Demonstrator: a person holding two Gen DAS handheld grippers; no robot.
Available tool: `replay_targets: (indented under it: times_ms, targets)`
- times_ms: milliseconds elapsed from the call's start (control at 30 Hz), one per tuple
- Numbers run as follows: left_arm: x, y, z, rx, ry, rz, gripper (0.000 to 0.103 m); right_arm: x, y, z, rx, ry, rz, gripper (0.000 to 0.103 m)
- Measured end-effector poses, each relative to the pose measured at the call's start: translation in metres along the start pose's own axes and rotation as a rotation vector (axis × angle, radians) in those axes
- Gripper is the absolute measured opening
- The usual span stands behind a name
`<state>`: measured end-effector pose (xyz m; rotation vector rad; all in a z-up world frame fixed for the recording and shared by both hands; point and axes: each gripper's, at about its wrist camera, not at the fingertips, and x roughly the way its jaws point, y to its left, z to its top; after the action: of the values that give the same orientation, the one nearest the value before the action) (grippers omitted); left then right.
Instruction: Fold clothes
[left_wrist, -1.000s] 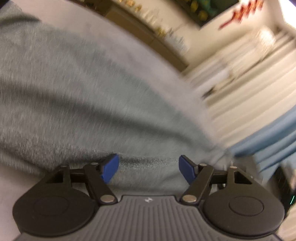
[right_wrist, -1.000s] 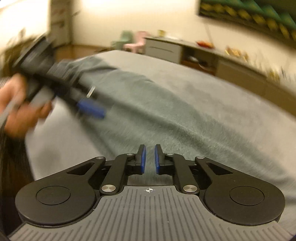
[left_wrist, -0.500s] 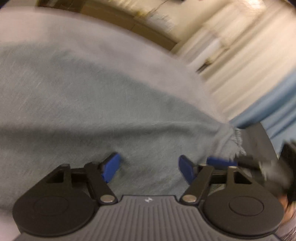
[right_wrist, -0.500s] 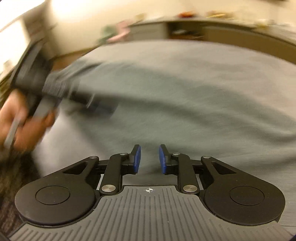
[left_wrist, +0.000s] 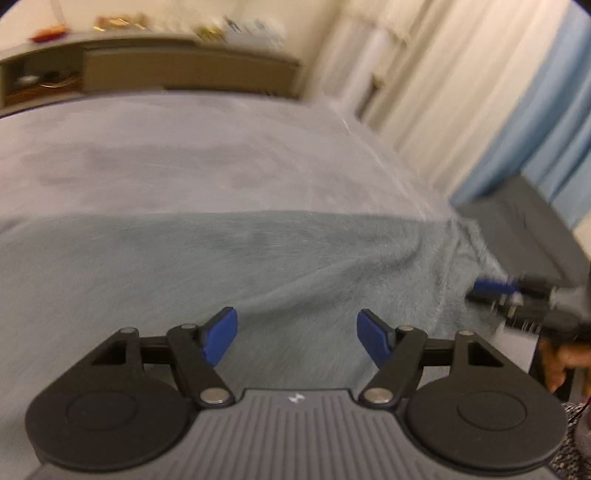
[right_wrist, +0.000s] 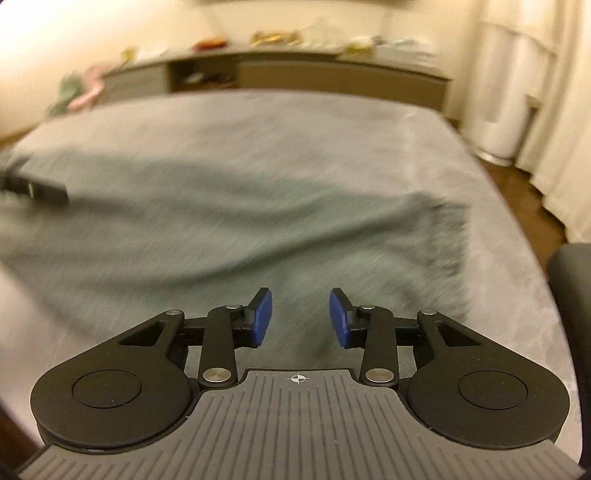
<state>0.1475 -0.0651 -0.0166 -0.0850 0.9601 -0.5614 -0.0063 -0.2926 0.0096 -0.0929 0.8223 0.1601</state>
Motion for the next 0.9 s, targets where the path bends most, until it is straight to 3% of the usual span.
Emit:
replay_targets:
  times_ms: [33,100,167,233,267,300,367,433,467,500,533,567,633,700,733,767,800,867,900]
  targets:
    - [0.019,-0.004,0.007,-0.002,0.031,0.029,0.07,0.007,-0.008,0.004,0.013,0.002,-0.005,0.039]
    - [0.034,-0.012,0.016,0.059,0.007,0.099,0.072,0.021,-0.024,0.012,0.038,0.005,-0.016,0.039]
    - [0.044,-0.009,0.026,0.07,-0.007,0.231,0.061,0.034,-0.039,0.02,0.063,0.009,-0.027,0.037]
    - [0.044,0.006,0.033,0.019,-0.025,0.28,0.053,0.048,-0.055,0.029,0.088,0.012,-0.038,0.023]
    - [0.044,0.013,0.037,-0.013,-0.024,0.287,0.041,0.055,-0.063,0.033,0.102,0.014,-0.045,0.02]
    - [0.043,0.021,0.042,-0.046,-0.024,0.294,0.026,0.059,-0.072,0.036,0.132,0.012,-0.068,0.002]
    - [0.041,0.029,0.048,-0.098,-0.011,0.305,0.022,0.062,-0.08,0.04,0.163,0.016,-0.093,0.0]
    - [0.038,0.03,0.052,-0.139,0.008,0.313,0.031,0.061,-0.07,0.043,0.122,0.011,-0.151,0.0]
    - [0.036,0.021,0.053,-0.136,-0.009,0.298,0.051,0.059,-0.063,0.044,0.1,-0.002,-0.17,0.006]
    - [0.035,0.013,0.054,-0.131,-0.027,0.279,0.069,0.056,-0.057,0.045,0.09,-0.033,-0.169,0.018]
    - [0.035,0.0,0.053,-0.112,-0.046,0.232,0.072,0.05,-0.052,0.047,0.087,-0.076,-0.147,0.033]
    - [0.038,-0.01,0.053,-0.098,-0.038,0.177,0.073,0.048,-0.048,0.049,0.091,-0.107,-0.107,0.04]
    - [0.05,-0.032,0.053,-0.071,-0.005,0.07,0.073,0.053,-0.045,0.053,0.085,-0.125,-0.06,0.043]
    - [0.07,-0.049,0.051,-0.026,0.04,0.058,0.073,0.069,-0.046,0.059,0.069,-0.101,-0.043,0.043]
    - [0.081,-0.055,0.051,-0.003,0.046,0.108,0.074,0.077,-0.046,0.061,0.061,-0.087,-0.035,0.041]
    - [0.085,-0.061,0.052,0.032,0.021,0.166,0.071,0.09,-0.05,0.063,0.062,-0.039,-0.072,0.039]
    - [0.089,-0.062,0.056,0.042,0.012,0.234,0.067,0.096,-0.057,0.064,0.069,-0.052,-0.115,0.04]
    - [0.095,-0.059,0.064,0.009,-0.005,0.367,0.067,0.098,-0.075,0.072,0.164,-0.041,-0.154,0.024]
    - [0.097,-0.052,0.068,-0.04,-0.015,0.402,0.069,0.097,-0.084,0.076,0.216,-0.037,-0.175,0.01]
